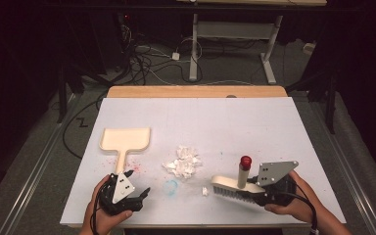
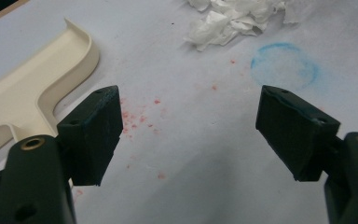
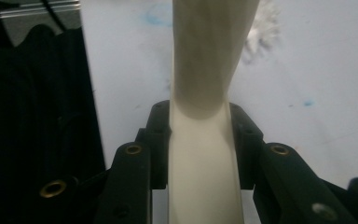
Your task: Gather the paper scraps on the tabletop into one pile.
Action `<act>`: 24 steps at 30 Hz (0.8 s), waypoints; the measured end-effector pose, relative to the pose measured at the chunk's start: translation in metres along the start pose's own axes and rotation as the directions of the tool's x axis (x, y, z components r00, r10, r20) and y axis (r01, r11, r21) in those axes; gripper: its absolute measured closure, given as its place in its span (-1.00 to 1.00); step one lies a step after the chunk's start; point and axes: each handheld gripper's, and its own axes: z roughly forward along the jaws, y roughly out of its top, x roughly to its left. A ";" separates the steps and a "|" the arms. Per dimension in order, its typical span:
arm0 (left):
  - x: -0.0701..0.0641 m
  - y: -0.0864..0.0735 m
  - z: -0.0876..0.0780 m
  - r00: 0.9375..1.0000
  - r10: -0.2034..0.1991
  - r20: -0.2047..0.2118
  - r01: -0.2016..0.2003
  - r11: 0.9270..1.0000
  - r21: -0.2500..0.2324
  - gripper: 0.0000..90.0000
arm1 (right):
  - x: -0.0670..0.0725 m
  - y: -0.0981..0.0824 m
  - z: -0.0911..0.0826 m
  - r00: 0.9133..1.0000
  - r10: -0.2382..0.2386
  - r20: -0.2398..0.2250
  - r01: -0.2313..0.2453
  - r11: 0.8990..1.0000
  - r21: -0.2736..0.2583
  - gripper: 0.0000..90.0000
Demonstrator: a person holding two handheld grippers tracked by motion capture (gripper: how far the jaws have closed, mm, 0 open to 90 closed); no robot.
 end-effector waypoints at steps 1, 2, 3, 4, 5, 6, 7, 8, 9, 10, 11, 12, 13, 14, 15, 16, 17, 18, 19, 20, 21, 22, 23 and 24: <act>0.000 0.000 0.000 1.000 0.000 0.001 0.000 1.000 0.000 -0.52 | 0.001 -0.001 0.002 1.000 -0.006 -0.016 0.006 1.000 0.005 0.50; 0.000 0.000 0.000 1.000 0.001 0.001 -0.001 1.000 0.000 -0.52 | 0.002 -0.001 0.006 1.000 -0.011 -0.026 0.011 1.000 0.013 0.50; 0.000 0.001 0.000 1.000 0.001 0.002 -0.001 1.000 0.000 -0.52 | 0.003 -0.001 0.010 0.999 -0.013 -0.031 0.014 1.000 0.022 0.50; 0.000 0.001 0.001 1.000 0.002 0.002 -0.002 1.000 0.000 -0.52 | 0.004 -0.001 0.016 0.999 -0.015 -0.035 0.016 1.000 0.026 0.50; 0.000 0.001 0.001 1.000 0.003 0.003 -0.003 1.000 0.000 -0.52 | 0.004 0.000 0.021 0.999 -0.013 -0.038 0.014 1.000 0.020 0.50; 0.000 0.001 0.001 1.000 0.001 0.004 -0.001 1.000 -0.001 -0.52 | 0.003 0.002 0.026 0.999 -0.008 -0.042 0.008 1.000 0.013 0.51; 0.000 0.001 0.001 1.000 0.001 0.004 -0.001 1.000 -0.001 -0.52 | 0.002 0.005 0.030 0.999 -0.007 -0.034 0.007 1.000 0.009 0.51; 0.000 0.001 0.001 1.000 0.001 0.004 -0.001 1.000 0.000 -0.52 | 0.002 0.008 0.033 1.000 -0.003 -0.014 0.003 1.000 0.005 0.51; 0.000 0.001 0.002 1.000 -0.001 0.005 0.001 1.000 -0.001 -0.52 | 0.001 0.011 0.037 1.000 0.003 0.009 -0.003 1.000 0.004 0.51; 0.000 0.001 0.002 1.000 -0.001 0.007 0.001 1.000 -0.001 -0.52 | -0.001 0.014 0.041 1.000 0.000 0.017 0.000 1.000 -0.005 0.51; 0.000 0.001 0.002 1.000 0.003 0.007 -0.003 1.000 0.001 -0.52 | -0.003 0.018 0.046 1.000 -0.001 0.021 0.002 1.000 -0.014 0.51; -0.001 0.001 0.002 1.000 0.004 0.007 -0.004 1.000 0.001 -0.52 | -0.006 0.021 0.050 1.000 0.002 0.025 -0.002 1.000 -0.013 0.51; -0.001 0.001 0.002 1.000 0.003 0.008 -0.003 1.000 0.001 -0.52 | -0.008 0.025 0.054 1.000 -0.002 0.030 0.003 1.000 -0.011 0.51; -0.001 0.001 0.002 1.000 0.002 0.009 -0.002 1.000 0.001 -0.52 | -0.011 0.028 0.059 0.999 -0.011 0.034 0.012 1.000 -0.013 0.51; 0.000 0.001 0.002 1.000 0.000 0.009 0.000 1.000 0.000 -0.52 | -0.013 0.032 0.063 0.999 -0.012 0.038 0.013 1.000 -0.014 0.51; 0.000 0.001 0.003 1.000 0.001 0.009 -0.001 1.000 0.001 -0.52 | -0.015 0.035 0.067 0.999 -0.016 0.041 0.017 1.000 -0.018 0.51; 0.000 0.001 0.003 1.000 0.000 0.010 0.000 1.000 0.002 -0.52 | -0.017 0.039 0.070 0.999 -0.017 0.049 0.018 1.000 -0.017 0.51; 0.000 0.001 0.004 1.000 0.000 0.012 0.000 1.000 0.004 -0.52 | -0.019 0.042 0.073 0.998 -0.024 0.058 0.025 0.999 -0.025 0.51; 0.000 0.001 0.004 1.000 0.004 0.013 -0.004 1.000 0.007 -0.52 | -0.022 0.045 0.075 0.998 -0.022 0.056 0.024 0.999 -0.031 0.51; 0.000 0.001 0.005 1.000 0.008 0.014 -0.008 1.000 0.010 -0.52 | -0.024 0.047 0.077 0.998 -0.022 0.066 0.025 0.999 -0.041 0.51; 0.000 0.001 0.005 1.000 0.007 0.015 -0.007 1.000 0.012 -0.52 | -0.026 0.049 0.077 0.997 -0.020 0.073 0.023 0.999 -0.048 0.51; 0.000 0.000 0.004 1.000 0.005 0.013 -0.005 1.000 0.011 -0.52 | -0.028 0.050 0.077 0.997 -0.015 0.069 0.019 0.998 -0.057 0.51; 0.000 0.000 0.004 1.000 0.002 0.013 -0.002 1.000 0.007 -0.52 | -0.029 0.051 0.077 0.997 -0.009 0.071 0.014 0.998 -0.065 0.51; 0.000 0.000 0.003 1.000 0.000 0.013 0.000 1.000 0.006 -0.52 | -0.029 0.052 0.075 0.998 -0.014 0.068 0.019 0.997 -0.071 0.51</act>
